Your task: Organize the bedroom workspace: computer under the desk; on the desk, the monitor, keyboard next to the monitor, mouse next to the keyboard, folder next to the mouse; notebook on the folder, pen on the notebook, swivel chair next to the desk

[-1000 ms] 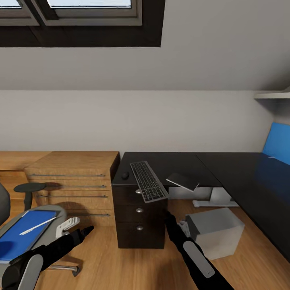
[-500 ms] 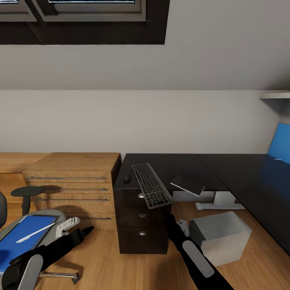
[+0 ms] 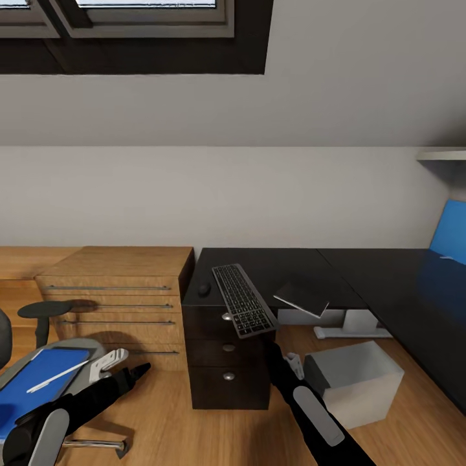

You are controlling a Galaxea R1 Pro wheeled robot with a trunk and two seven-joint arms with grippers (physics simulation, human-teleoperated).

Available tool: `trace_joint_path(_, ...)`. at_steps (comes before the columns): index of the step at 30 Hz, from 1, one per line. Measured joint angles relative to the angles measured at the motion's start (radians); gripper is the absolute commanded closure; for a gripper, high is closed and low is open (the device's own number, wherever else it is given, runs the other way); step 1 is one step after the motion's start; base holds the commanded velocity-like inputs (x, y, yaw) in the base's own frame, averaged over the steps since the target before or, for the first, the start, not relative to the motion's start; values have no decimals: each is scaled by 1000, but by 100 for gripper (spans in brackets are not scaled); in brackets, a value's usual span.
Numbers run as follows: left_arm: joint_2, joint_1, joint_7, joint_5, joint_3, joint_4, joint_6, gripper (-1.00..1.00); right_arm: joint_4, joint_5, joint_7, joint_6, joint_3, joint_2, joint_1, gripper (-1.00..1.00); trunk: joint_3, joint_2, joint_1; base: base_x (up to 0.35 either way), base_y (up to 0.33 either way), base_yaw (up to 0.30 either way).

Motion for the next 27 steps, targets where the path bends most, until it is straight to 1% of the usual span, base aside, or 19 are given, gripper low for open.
trace_joint_path(7, 0, 0, 0, 0, 0, 0, -1, -100, 0, 0, 0, 0, 0, 0, 0, -100, 0, 0, 0, 11, 0, 0)
trace_joint_path(13, 0, 0, 0, 0, 0, 0, -1, -100, 1, 0, 0, 0, -1, -1, 0, -100, 0, 0, 0, 194, 30, 0)
trace_joint_path(20, 0, 0, 0, 0, 1, -1, -2, -100, 1, 0, 0, 0, -2, -1, 0, -100, 0, 0, 0, 69, 9, 0)
trace_joint_path(27, 0, 0, 0, 0, 1, -1, -2, -100, 1, 0, 0, 0, -2, -2, 0, -100, 0, 0, 0, 167, 33, 0)
